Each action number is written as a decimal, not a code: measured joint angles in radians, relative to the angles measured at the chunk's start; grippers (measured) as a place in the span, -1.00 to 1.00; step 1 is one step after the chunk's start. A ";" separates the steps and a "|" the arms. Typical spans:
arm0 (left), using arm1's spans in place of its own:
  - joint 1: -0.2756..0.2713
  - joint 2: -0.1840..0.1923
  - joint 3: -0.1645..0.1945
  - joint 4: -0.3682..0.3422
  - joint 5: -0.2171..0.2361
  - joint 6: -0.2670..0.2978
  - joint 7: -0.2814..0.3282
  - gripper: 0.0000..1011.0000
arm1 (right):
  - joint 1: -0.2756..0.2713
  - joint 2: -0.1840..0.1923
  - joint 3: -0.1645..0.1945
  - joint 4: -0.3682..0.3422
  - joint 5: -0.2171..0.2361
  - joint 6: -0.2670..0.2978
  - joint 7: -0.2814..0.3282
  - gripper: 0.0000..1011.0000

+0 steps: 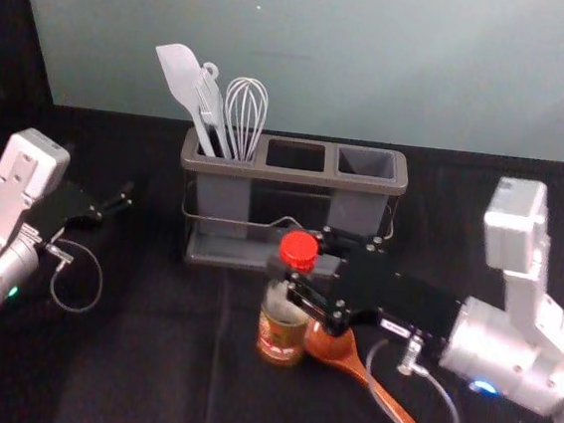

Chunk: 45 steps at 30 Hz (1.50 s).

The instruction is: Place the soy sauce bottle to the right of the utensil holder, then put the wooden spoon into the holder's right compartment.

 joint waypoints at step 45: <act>0.000 0.000 0.000 0.000 0.000 0.000 0.000 0.99 | -0.372 0.101 0.396 -0.032 0.009 -0.155 -0.144 -0.24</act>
